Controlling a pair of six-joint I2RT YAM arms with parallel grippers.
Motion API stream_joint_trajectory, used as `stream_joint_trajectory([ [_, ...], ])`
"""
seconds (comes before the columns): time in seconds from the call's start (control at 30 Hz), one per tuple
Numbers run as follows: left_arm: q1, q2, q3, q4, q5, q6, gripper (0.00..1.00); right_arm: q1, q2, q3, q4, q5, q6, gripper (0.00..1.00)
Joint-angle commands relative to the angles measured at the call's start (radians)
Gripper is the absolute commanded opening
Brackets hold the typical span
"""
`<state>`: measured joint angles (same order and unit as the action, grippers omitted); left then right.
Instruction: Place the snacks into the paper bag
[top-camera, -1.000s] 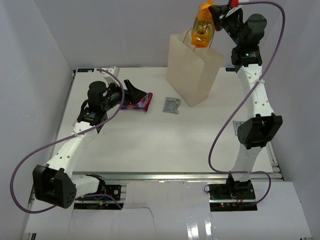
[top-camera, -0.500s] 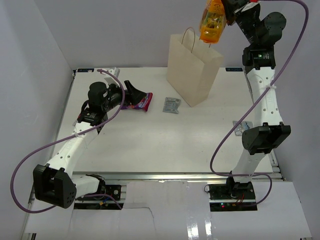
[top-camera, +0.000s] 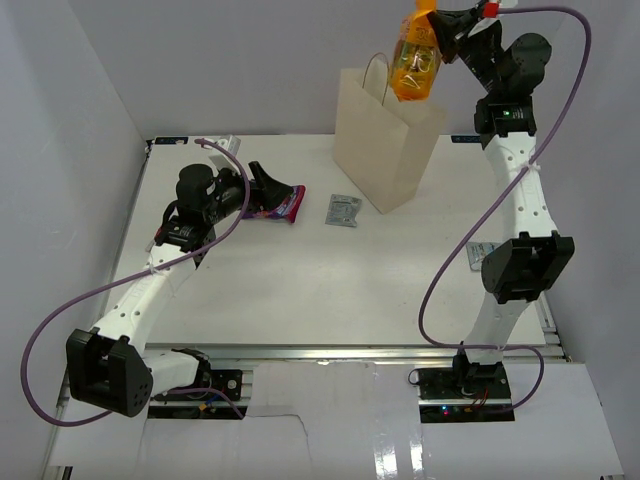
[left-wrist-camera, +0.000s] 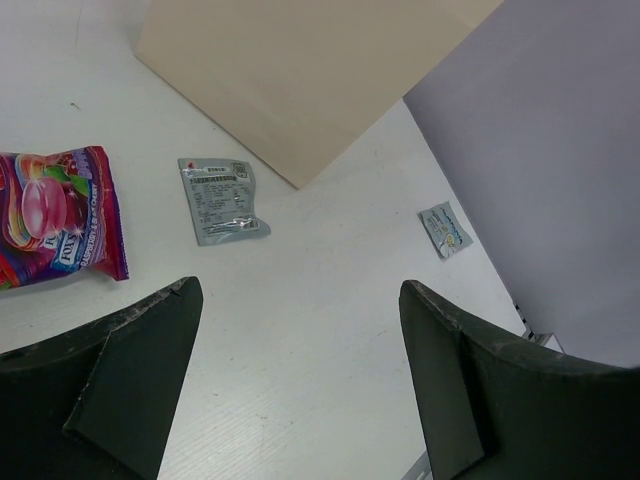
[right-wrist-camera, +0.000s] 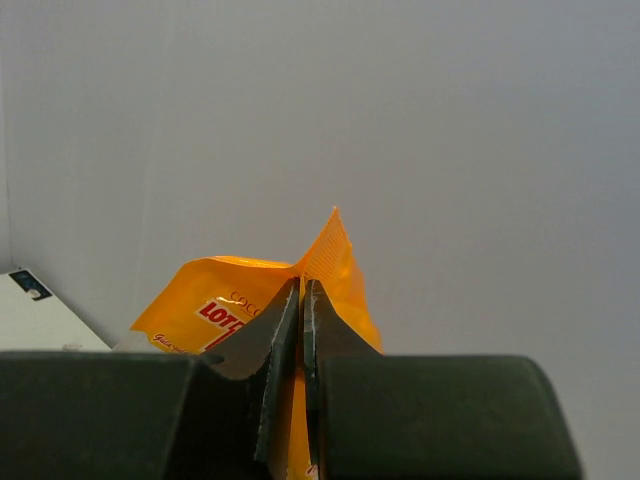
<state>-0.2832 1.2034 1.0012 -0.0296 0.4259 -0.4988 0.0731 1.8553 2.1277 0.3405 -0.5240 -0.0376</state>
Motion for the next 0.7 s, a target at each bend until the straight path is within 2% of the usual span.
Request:
stream_joint_trajectory([
  [0.0,0.007,-0.033,-0.003,-0.013,0.002,-0.001,0.90,-0.004,0.011,0.011,0.149,0.019,-0.033,0.08],
  [0.3,0.007,-0.036,-0.010,-0.023,0.002,0.000,0.90,-0.009,0.033,-0.112,0.213,-0.024,-0.035,0.08],
  [0.67,0.007,-0.027,-0.022,-0.007,0.007,0.000,0.90,-0.009,-0.031,-0.130,0.261,-0.067,0.068,0.08],
])
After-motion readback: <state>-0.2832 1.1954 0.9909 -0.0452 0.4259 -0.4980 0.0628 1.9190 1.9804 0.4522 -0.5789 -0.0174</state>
